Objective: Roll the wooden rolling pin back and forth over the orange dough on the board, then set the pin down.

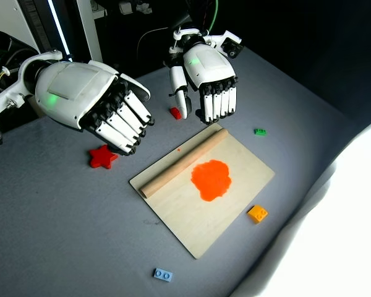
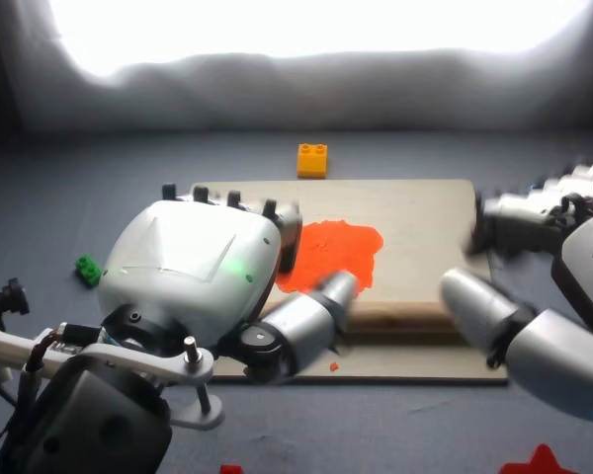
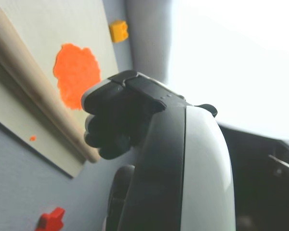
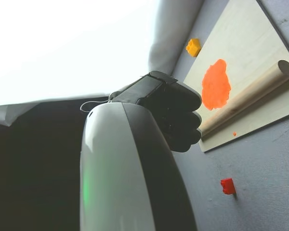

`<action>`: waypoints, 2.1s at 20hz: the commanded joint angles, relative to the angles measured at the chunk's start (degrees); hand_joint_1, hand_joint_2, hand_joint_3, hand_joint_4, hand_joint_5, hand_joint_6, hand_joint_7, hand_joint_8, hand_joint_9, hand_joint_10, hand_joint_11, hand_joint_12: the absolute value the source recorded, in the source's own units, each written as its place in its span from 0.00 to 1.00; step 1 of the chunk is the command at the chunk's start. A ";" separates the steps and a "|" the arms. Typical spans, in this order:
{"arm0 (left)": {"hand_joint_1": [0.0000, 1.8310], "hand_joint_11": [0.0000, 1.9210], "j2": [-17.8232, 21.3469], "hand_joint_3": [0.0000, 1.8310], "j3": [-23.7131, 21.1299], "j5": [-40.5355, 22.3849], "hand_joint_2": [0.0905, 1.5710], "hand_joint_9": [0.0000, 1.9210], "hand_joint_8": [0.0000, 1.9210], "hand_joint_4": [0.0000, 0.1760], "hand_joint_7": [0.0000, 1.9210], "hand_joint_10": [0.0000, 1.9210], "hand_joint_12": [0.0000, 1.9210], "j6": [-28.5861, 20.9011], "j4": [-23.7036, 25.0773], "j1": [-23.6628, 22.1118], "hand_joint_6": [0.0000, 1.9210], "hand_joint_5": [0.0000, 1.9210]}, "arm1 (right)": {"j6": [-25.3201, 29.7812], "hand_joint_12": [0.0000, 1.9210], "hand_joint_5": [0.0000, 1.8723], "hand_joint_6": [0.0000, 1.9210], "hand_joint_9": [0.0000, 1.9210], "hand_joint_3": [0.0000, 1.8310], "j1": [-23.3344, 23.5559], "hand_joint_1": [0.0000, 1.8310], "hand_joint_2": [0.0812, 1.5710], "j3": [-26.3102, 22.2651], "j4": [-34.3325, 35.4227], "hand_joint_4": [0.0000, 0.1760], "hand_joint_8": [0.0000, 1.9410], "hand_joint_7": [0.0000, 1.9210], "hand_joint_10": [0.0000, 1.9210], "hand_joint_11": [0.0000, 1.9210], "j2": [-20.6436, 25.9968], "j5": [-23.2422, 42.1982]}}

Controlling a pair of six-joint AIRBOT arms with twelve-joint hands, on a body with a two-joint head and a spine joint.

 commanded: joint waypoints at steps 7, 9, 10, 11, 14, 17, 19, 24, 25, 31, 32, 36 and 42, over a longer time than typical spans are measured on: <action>0.00 0.00 0.02 0.02 0.90 -4.74 0.83 0.00 0.00 0.00 0.00 0.00 0.00 0.30 4.06 0.78 0.00 0.00 | 0.73 0.12 0.07 0.00 0.05 0.00 0.34 0.00 0.79 2.84 -4.67 0.00 0.00 0.08 0.00 0.00 -2.33 5.91; 0.00 0.00 -0.80 0.02 1.17 -6.68 0.85 0.00 0.00 0.00 0.01 0.00 0.00 -0.92 4.67 1.91 0.01 0.01 | 0.92 0.13 0.07 0.00 0.06 0.00 0.65 0.00 0.78 4.77 -4.67 0.00 0.00 0.08 0.00 0.00 -4.30 6.28; 0.00 0.00 -1.36 0.02 1.37 -7.82 0.85 0.00 0.00 0.00 0.01 0.00 0.00 -1.70 4.89 2.41 0.00 0.01 | 0.94 0.13 0.06 0.00 0.05 0.00 1.04 0.00 0.78 5.63 -4.67 0.00 0.00 0.07 0.00 0.00 -5.18 6.38; 0.00 0.00 -1.92 0.02 1.67 -8.59 0.84 0.00 0.00 0.00 0.01 0.00 0.00 -2.47 5.24 2.87 0.00 0.01 | 0.93 0.09 0.05 0.00 0.05 0.00 1.33 0.00 0.78 6.59 -4.67 0.00 0.00 0.06 0.00 0.00 -5.95 6.38; 0.00 0.00 -4.10 0.02 3.55 -10.34 0.84 0.00 0.00 0.00 0.01 0.00 0.00 -5.95 7.68 4.52 0.00 0.01 | 0.90 0.00 0.04 0.00 0.02 0.00 1.84 0.00 0.78 8.85 -4.72 0.00 0.00 0.03 0.00 0.00 -7.77 5.60; 0.00 0.00 -5.90 0.02 5.21 -11.69 0.84 0.00 0.00 0.00 0.01 0.00 0.00 -7.09 8.79 6.13 0.00 0.02 | 0.43 0.00 0.05 0.00 0.03 0.01 1.12 0.00 0.82 9.93 -4.72 0.00 0.01 0.05 0.01 0.01 -9.66 5.22; 0.00 0.00 -6.69 0.02 5.93 -12.45 0.85 0.00 0.00 0.00 0.01 0.00 0.00 -7.34 9.11 7.39 0.00 0.01 | 0.39 0.02 0.05 0.00 0.04 0.01 0.33 0.00 0.86 11.17 -4.72 0.00 0.00 0.06 0.00 0.02 -11.84 5.54; 0.00 0.00 -7.94 0.03 8.22 -12.97 0.89 0.00 0.00 0.00 0.00 0.00 0.00 -8.44 10.66 10.68 0.00 0.00 | -0.30 0.00 0.03 0.00 0.00 0.02 -0.09 0.00 0.93 16.73 -4.72 0.00 0.00 0.03 0.00 0.00 -17.90 5.86; 0.00 0.00 -8.11 0.03 8.59 -12.97 0.89 0.00 0.00 0.00 0.00 0.00 0.00 -8.41 10.77 11.29 0.00 0.01 | -0.31 0.00 0.04 0.00 0.01 0.02 -0.13 0.00 0.93 17.47 -4.71 0.00 0.00 0.04 0.00 0.00 -18.55 5.86; 0.00 0.00 -10.39 0.03 11.32 -13.10 0.91 0.00 0.00 0.00 0.01 0.00 0.00 -8.23 11.65 13.86 0.00 0.01 | -0.37 0.00 0.05 0.00 0.02 0.01 -1.51 0.00 0.97 22.46 -4.71 0.00 0.00 0.05 0.00 0.00 -22.81 6.36; 0.00 0.00 -10.85 0.03 11.72 -13.10 0.91 0.00 0.00 0.00 0.00 0.00 0.00 -8.23 11.70 13.95 0.00 0.01 | -0.38 0.00 0.05 0.00 0.02 0.01 -1.54 0.00 0.97 22.78 -4.70 0.00 0.00 0.05 0.00 0.00 -23.13 6.37; 0.00 0.00 -13.05 0.02 13.86 -13.10 0.91 0.00 0.00 0.00 0.00 0.00 0.00 -8.49 11.67 13.93 0.00 0.01 | -0.66 0.00 0.05 0.01 0.01 0.01 -2.54 0.00 0.97 22.95 -4.57 0.00 0.00 0.05 0.00 0.00 -24.63 6.01; 0.00 0.00 -14.62 0.02 15.70 -13.08 0.91 0.00 0.00 0.00 0.01 0.00 0.00 -8.52 11.43 14.02 0.00 0.02 | -1.04 0.00 0.04 0.00 0.02 0.01 -2.92 0.00 0.98 24.87 -4.56 0.00 0.00 0.04 0.00 0.00 -26.90 5.82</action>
